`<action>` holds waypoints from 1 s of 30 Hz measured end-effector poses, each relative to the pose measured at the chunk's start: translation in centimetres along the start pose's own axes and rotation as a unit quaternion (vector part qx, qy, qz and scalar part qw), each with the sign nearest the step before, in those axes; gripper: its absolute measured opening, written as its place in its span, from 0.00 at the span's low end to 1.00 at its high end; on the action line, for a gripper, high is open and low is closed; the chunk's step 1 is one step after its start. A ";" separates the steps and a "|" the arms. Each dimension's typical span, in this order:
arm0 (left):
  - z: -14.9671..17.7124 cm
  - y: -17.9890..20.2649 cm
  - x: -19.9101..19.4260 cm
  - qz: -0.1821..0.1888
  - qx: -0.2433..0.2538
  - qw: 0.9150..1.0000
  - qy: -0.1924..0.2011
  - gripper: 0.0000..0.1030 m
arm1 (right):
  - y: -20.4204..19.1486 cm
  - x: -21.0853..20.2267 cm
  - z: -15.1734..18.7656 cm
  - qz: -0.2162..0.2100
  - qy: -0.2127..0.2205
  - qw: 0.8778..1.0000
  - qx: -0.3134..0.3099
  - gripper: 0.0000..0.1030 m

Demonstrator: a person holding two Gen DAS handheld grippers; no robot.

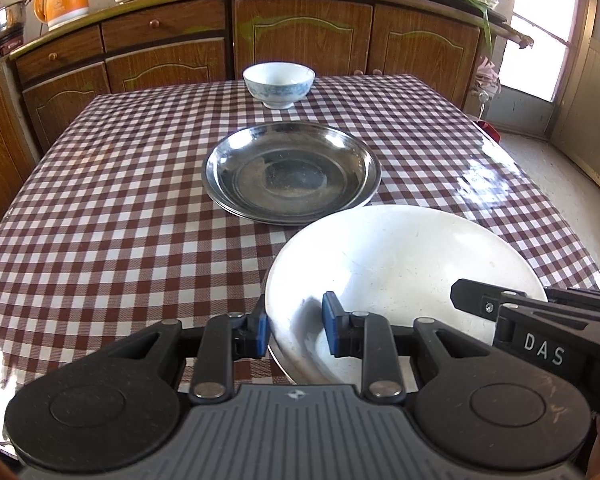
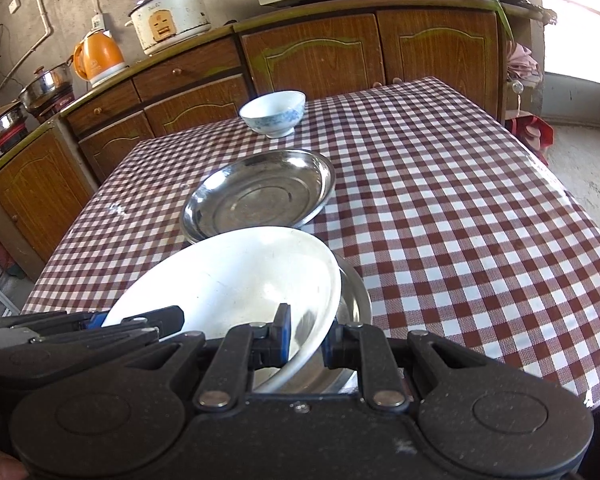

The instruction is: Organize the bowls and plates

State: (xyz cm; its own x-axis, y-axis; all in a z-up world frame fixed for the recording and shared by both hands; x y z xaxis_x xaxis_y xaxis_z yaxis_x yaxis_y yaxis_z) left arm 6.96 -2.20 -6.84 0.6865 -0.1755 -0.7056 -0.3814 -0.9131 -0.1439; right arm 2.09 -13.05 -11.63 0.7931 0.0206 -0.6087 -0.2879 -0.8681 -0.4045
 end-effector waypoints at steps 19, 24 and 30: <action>0.2 0.6 1.8 0.003 0.009 1.000 -0.018 0.26 | 2.1 2.0 0.5 -0.003 -0.024 0.999 0.027 0.19; 0.1 0.3 2.0 0.006 0.001 1.000 -0.016 0.26 | 2.2 2.5 0.3 -0.008 -0.025 0.999 0.027 0.19; 0.0 -0.1 2.1 0.005 -0.016 1.000 -0.016 0.26 | 1.7 3.4 0.2 -0.011 -0.024 0.999 0.019 0.19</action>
State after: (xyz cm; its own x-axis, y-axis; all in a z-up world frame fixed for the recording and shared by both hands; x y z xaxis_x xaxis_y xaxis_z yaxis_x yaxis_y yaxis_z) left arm 8.44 -2.46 -8.37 0.6619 -0.1736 -0.7292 -0.3679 -0.9228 -0.1143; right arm 4.23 -14.41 -14.55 0.7735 0.0634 -0.6307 -0.2913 -0.8481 -0.4426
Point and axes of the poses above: each gripper's, at about its wrist camera, not at the fingertips, and x roughly the way its jaws point, y to its right, z to its underside, the point moved 3 cm from there along x, roughly the way its jaws point, and after that the axes turned 13 degrees about x, right-handed, at the moved point
